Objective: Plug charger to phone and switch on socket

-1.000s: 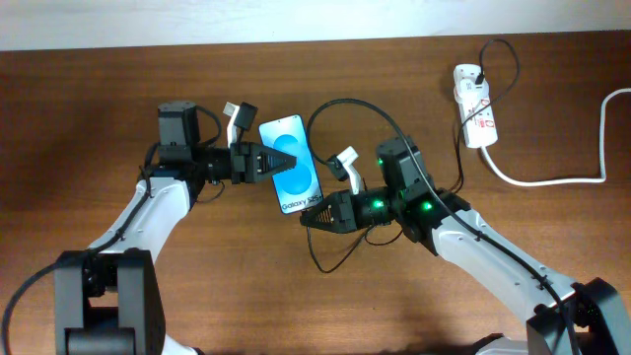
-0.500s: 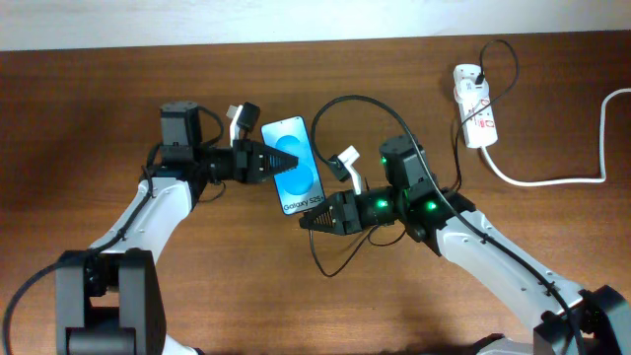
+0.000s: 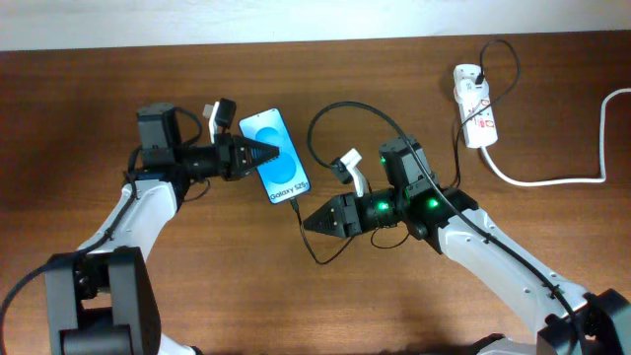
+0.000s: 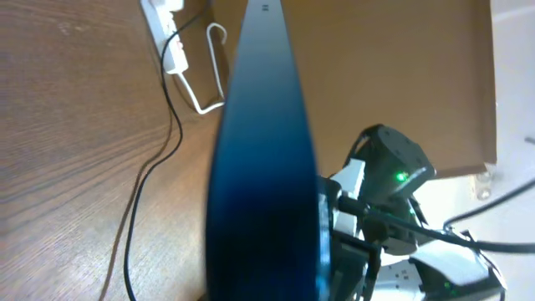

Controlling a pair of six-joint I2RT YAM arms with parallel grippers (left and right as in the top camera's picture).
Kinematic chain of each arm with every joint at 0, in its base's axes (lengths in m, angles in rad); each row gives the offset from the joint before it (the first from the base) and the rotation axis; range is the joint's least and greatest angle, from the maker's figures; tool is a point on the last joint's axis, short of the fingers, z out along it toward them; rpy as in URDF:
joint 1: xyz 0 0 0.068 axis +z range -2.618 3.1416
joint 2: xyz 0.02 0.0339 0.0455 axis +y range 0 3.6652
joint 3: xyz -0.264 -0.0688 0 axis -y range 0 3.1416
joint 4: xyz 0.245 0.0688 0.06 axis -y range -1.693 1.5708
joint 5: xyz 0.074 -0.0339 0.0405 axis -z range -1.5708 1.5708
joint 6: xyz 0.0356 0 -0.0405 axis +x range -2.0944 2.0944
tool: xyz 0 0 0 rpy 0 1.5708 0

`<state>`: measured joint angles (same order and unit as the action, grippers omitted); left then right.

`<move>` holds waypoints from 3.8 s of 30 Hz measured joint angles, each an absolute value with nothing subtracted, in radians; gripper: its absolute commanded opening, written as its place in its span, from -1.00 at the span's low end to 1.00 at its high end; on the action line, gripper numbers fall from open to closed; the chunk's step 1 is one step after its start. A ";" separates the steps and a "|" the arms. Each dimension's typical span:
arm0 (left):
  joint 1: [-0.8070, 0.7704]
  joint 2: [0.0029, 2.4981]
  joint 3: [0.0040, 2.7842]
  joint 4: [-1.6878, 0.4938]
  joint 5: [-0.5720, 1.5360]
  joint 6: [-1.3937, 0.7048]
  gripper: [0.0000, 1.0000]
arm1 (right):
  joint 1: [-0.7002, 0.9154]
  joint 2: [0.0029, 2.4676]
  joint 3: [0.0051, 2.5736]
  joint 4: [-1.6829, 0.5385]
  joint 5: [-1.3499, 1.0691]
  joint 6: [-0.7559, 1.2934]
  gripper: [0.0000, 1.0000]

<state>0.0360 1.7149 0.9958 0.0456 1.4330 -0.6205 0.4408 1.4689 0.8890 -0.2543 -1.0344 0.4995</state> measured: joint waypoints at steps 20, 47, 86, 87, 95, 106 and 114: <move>0.035 1.403 0.990 -0.163 1.177 -0.905 -1.00 | -0.040 1.345 0.897 -0.661 -0.941 0.355 -0.24; -0.247 1.519 0.993 -0.517 0.904 -0.527 -0.88 | -0.079 0.978 0.897 -1.092 -0.535 0.229 -0.25; -0.193 1.951 1.231 -0.535 0.724 -0.179 -0.78 | -0.079 0.978 0.897 -1.153 -0.430 0.176 -0.24; -0.193 1.953 1.231 -0.535 0.717 -0.180 -0.78 | -0.079 0.978 0.897 -1.153 -0.430 0.176 -0.24; -0.193 1.963 1.231 -0.527 0.649 -0.203 -0.78 | -0.079 0.978 0.897 -1.153 -0.426 0.175 -0.24; -0.221 2.021 1.236 -0.576 0.619 -0.215 -1.00 | -0.079 0.978 0.897 -1.144 -0.422 0.175 -0.33; -0.168 1.945 1.256 -0.856 0.543 -0.204 -1.00 | -0.079 0.978 0.898 -1.132 -0.416 0.172 -0.40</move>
<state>-0.1677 1.9453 1.2556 -0.8558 0.5426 -0.2043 -0.0792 0.9779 0.8978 -1.1324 -0.4156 0.1722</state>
